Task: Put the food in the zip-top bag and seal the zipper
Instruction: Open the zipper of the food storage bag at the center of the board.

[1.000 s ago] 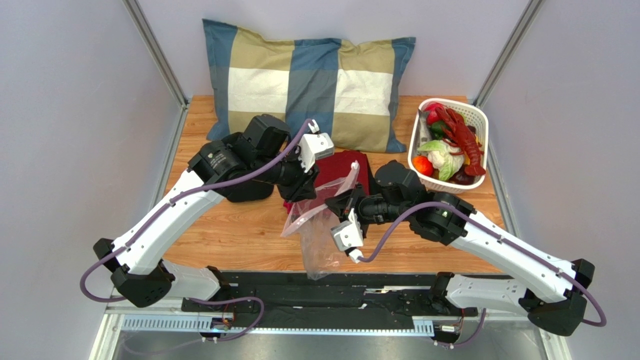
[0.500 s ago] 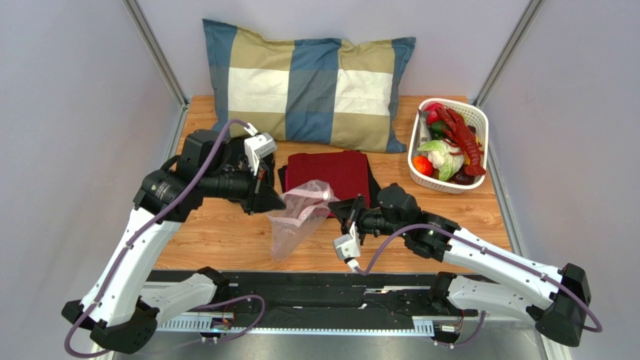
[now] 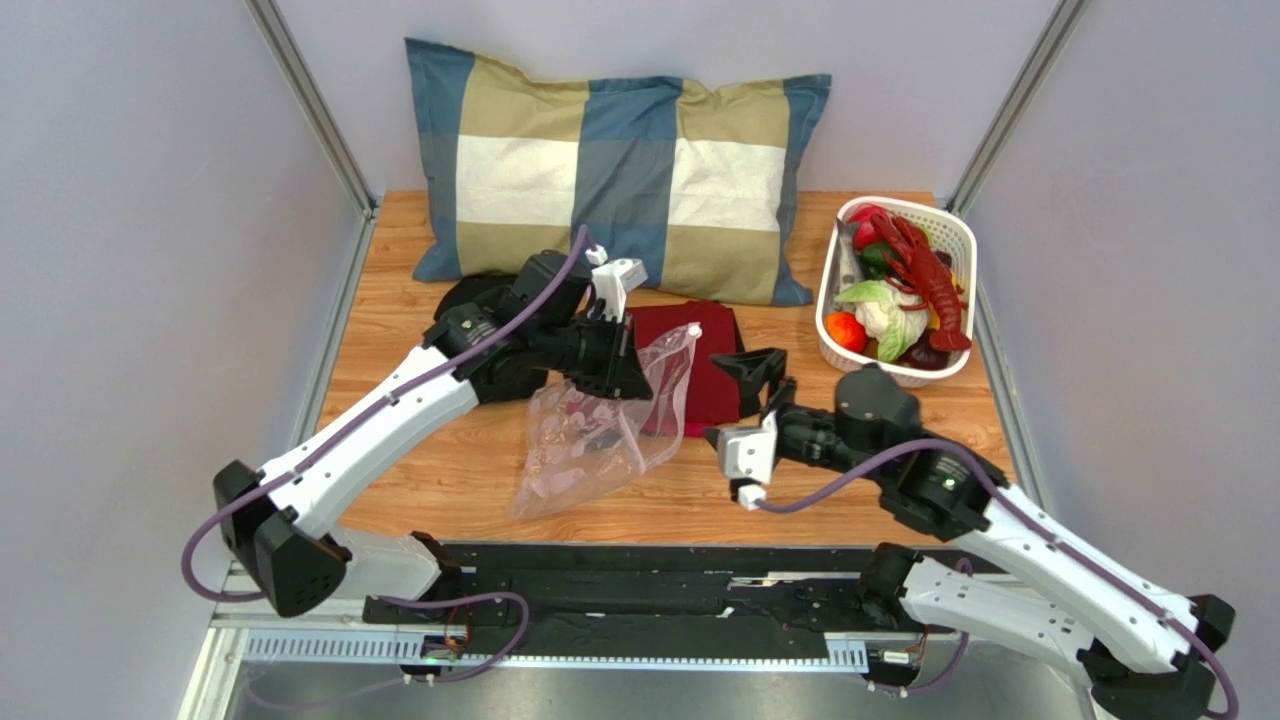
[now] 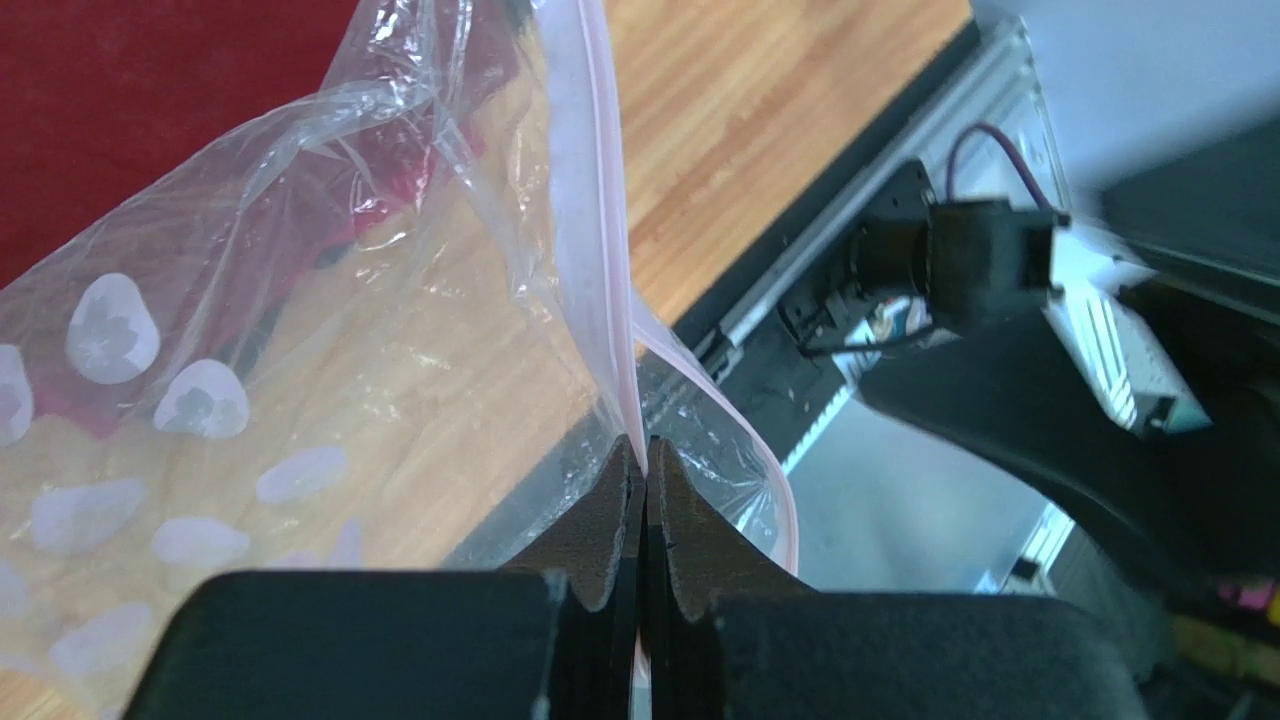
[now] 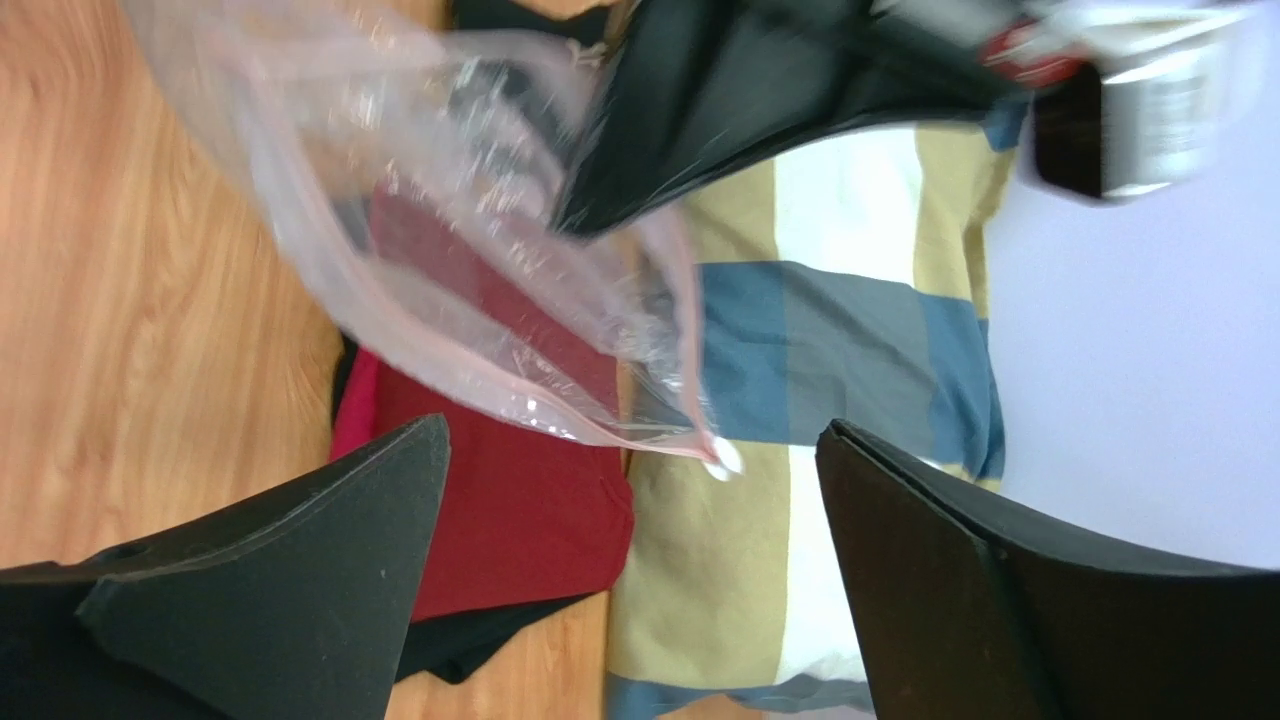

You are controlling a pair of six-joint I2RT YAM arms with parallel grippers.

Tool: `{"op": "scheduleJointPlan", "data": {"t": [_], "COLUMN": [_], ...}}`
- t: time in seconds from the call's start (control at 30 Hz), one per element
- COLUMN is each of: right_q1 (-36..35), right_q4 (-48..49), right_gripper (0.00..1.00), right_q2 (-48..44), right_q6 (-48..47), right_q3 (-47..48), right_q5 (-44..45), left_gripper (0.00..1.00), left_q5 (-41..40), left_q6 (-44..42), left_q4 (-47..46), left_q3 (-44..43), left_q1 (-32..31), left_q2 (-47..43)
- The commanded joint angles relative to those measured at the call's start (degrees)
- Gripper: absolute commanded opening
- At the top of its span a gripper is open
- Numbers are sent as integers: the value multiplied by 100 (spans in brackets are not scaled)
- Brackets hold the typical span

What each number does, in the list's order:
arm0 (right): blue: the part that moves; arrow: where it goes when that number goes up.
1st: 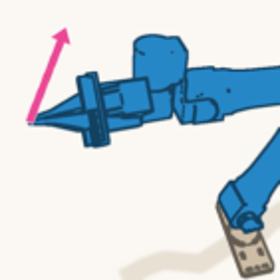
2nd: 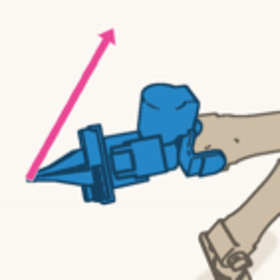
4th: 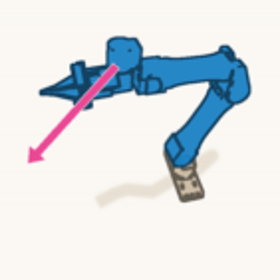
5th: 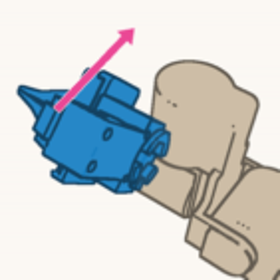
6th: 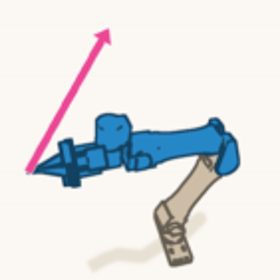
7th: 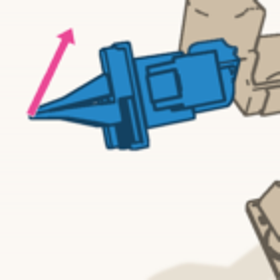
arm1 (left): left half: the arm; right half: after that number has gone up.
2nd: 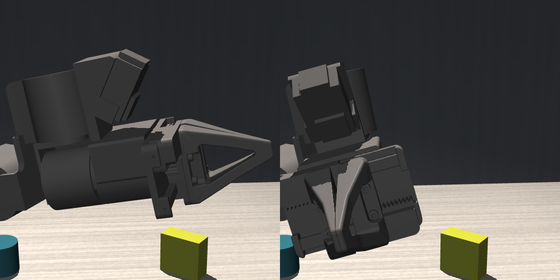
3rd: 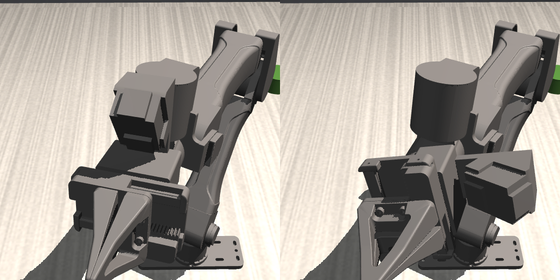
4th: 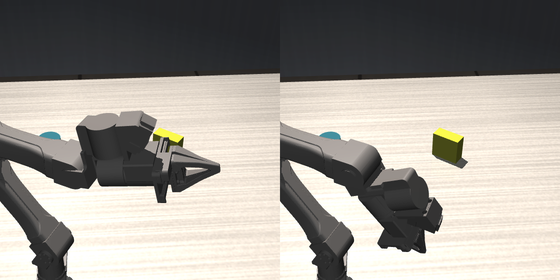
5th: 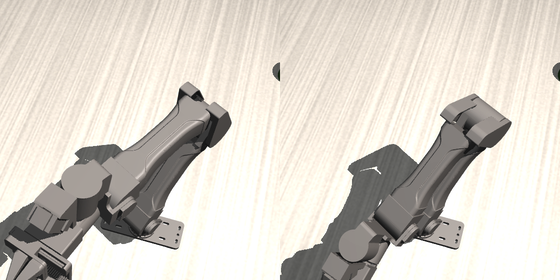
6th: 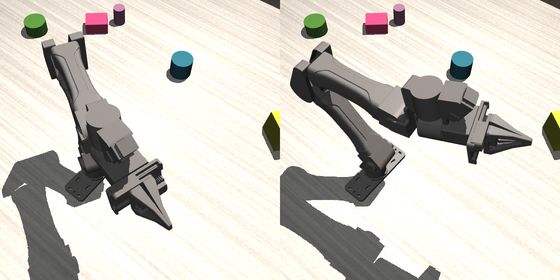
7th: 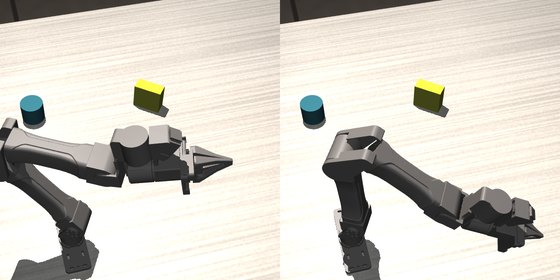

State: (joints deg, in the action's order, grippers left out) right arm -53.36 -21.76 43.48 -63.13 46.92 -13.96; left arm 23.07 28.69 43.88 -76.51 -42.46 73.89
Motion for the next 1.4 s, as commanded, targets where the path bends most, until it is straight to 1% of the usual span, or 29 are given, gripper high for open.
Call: {"op": "scheduleJointPlan", "data": {"t": [0.0, 0.03, 0.07, 0.1, 0.13, 0.17, 0.2, 0.27, 0.3, 0.33, 0.43, 0.53, 0.63, 0.73, 0.77, 0.83, 0.9, 0.93, 0.97, 1.0, 1.07, 1.17, 1.2, 1.23, 1.27, 1.37], "right_q1": [2, 10, 19, 62, 185, 543, 703, 1124, 1231, 1319, 1399, 1399, 1399, 1329, 1242, 1179, 1179, 1179, 1188, 1197, 1284, 1538, 1626, 1714, 1837, 1952], "right_q4": [-960, -997, -1014, -1041, -1041, -1015, -971, -936, -962, -971, -1015, -699, -663, -601, -688, -864, -1216, -1321, -1522, -1629, -1848, -2051, -2060, -2052, -2034, -1824], "right_gripper": [96, 93, 89, 84, 76, 73, 71, 68, 68, 68, 71, 71, 75, 76, 76, 71, 63, 56, 52, 45, 40, 28, 14, 5, 0, 0], "right_q2": [-358, -367, -332, -306, -314, -306, -210, -34, 245, 387, 1027, 1380, 1680, 2023, 2180, 2304, 2384, 2375, 2366, 2332, 2288, 2156, 2129, 2094, 2094, 2112], "right_q6": [2460, 2812, 3625, 3998, 4350, 4762, 5515, 6423, 7246, 7584, 8376, 8834, 8977, 8863, 8601, 8354, 7993, 7905, 7800, 7642, 7527, 7421, 7377, 7325, 7298, 7079], "right_q3": [660, 687, 722, 766, 766, 775, 784, 828, 871, 985, 1284, 1363, 1452, 1539, 1627, 1698, 1794, 1830, 1856, 1935, 1988, 1953, 1909, 1822, 1786, 1611], "right_q5": [487, 673, 1040, 1096, 1001, 809, 580, 500, 473, 455, 359, 227, 148, 77, 225, 524, 885, 1008, 1209, 1315, 1387, 1387, 1317, 1221, 1072, 842], "left_gripper": [0, 0, 0, 0, 0, 0, 0, 0, 0, 0, 0, 0, 0, 0, 0, 0, 0, 0, 0, 0, 0, 0, 0, 0, 0, 0], "left_q5": [-268, -259, -224, -163, -162, -162, -154, -180, -241, -268, -286, -355, -487, -549, -549, -584, -689, -725, -777, -821, -874, -813, -761, -725, -708, -602], "left_q6": [664, 786, 857, 919, 980, 1094, 1121, 1156, 1174, 1183, 1253, 1289, 1253, 1236, 1227, 1227, 1175, 1122, 1052, 1008, 929, 928, 928, 928, 928, 902], "left_q4": [-766, -967, -1073, -1205, -1406, -1495, -1592, -1698, -1707, -1725, -1734, -1742, -1734, -1707, -1707, -1663, -1567, -1514, -1453, -1365, -1294, -1268, -1250, -1267, -1285, -1408], "left_q3": [31, 118, 180, 241, 372, 435, 496, 619, 646, 690, 751, 760, 725, 655, 629, 585, 567, 558, 550, 558, 602, 734, 786, 813, 831, 892], "left_q1": [-8, -8, 1, -8, 1, 1, -8, -8, 1, -8, -8, -87, -122, -122, -122, -122, -122, -122, -122, -105, -79, 44, 79, 123, 176, 212], "left_q2": [222, 231, 223, 170, 135, 100, 13, -67, -102, -120, -120, -76, -67, -6, 3, 3, -58, -76, -102, -172, -269, -375, -392, -410, -428, -437]}}
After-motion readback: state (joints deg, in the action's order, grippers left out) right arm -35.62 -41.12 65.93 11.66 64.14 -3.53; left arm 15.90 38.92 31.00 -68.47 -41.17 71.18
